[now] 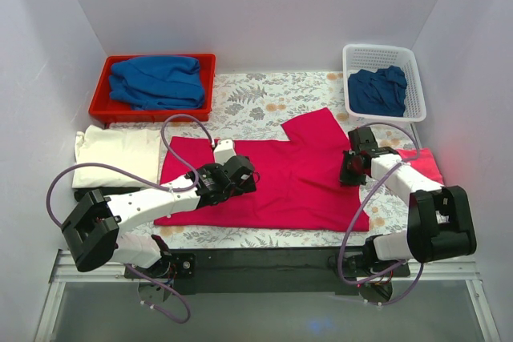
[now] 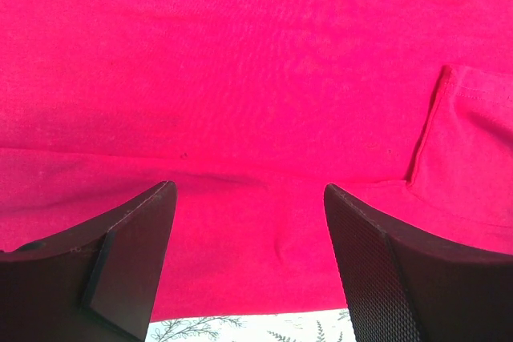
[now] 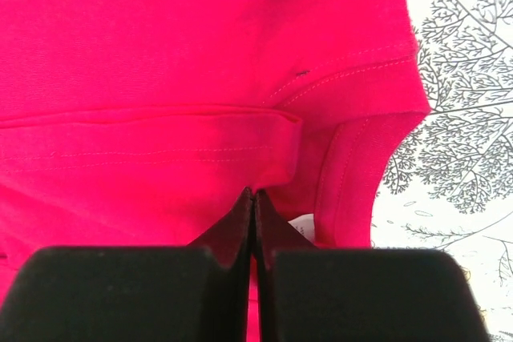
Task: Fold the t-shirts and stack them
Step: Fold the flattened tshirt in 1/3 of the way
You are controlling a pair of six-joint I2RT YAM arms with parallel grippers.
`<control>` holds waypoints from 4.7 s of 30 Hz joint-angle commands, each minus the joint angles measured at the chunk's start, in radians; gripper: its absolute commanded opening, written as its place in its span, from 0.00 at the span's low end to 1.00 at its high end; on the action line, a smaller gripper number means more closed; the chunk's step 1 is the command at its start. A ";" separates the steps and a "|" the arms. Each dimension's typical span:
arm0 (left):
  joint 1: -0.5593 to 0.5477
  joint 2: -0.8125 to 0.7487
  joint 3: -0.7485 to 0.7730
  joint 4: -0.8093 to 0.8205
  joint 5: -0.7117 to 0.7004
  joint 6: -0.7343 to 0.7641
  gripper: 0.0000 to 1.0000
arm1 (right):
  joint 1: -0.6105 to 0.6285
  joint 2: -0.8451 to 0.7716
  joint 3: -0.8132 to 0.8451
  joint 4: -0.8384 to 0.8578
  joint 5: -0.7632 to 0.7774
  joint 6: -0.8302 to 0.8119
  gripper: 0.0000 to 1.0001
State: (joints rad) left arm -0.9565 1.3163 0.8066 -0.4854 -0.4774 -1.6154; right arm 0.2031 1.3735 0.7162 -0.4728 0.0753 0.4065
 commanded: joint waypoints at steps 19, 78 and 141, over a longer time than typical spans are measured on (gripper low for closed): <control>0.085 0.219 0.198 0.130 0.063 0.186 0.73 | 0.001 0.039 0.074 -0.081 0.076 -0.003 0.22; 0.136 0.248 0.190 0.180 0.180 0.242 0.73 | 0.001 0.187 0.160 0.073 0.196 -0.037 0.01; 0.042 0.663 0.494 0.407 0.427 0.290 0.38 | 0.002 -0.128 0.034 0.200 0.169 -0.028 0.25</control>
State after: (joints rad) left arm -0.9066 1.9945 1.2655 -0.0788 -0.0452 -1.3235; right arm 0.2050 1.2728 0.7677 -0.2844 0.2554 0.3748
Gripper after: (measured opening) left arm 0.381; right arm 0.251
